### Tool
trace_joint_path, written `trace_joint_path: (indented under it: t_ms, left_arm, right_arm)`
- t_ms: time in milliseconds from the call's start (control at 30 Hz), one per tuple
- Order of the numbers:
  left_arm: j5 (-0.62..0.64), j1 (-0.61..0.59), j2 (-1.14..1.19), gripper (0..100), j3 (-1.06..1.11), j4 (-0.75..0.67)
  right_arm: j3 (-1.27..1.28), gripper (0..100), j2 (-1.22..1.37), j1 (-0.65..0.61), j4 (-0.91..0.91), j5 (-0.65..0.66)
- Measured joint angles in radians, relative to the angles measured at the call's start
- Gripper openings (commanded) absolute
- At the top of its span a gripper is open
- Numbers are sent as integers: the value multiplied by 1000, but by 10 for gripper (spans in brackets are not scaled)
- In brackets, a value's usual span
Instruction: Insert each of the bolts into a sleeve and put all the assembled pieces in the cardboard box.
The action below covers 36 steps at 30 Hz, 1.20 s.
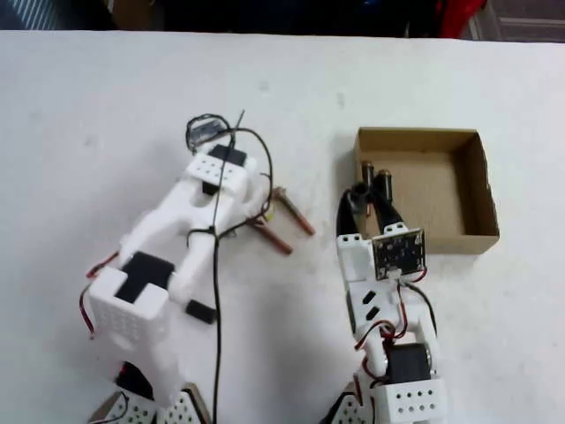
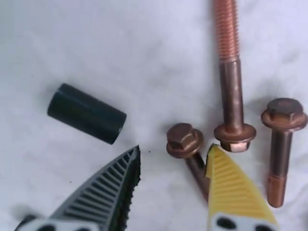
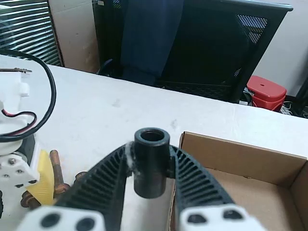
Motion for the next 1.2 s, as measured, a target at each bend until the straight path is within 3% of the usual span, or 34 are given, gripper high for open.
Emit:
trace_joint_path:
  t_ms: [100,300,700,967,1200]
  left_arm:
    - [0,-14,0,212,0,0]
    - [0,-15,0,20,0,0]
    - [0,-15,0,114,0,0]
    - [0,-15,0,124,0,2]
    - [2,-11,0,121,-98,161]
  right_arm:
    - [0,17,0,0,0,0]
    - [0,17,0,0,0,0]
    - [0,17,0,0,0,0]
    - [0,17,0,0,0,0]
    - [0,17,0,0,0,0]
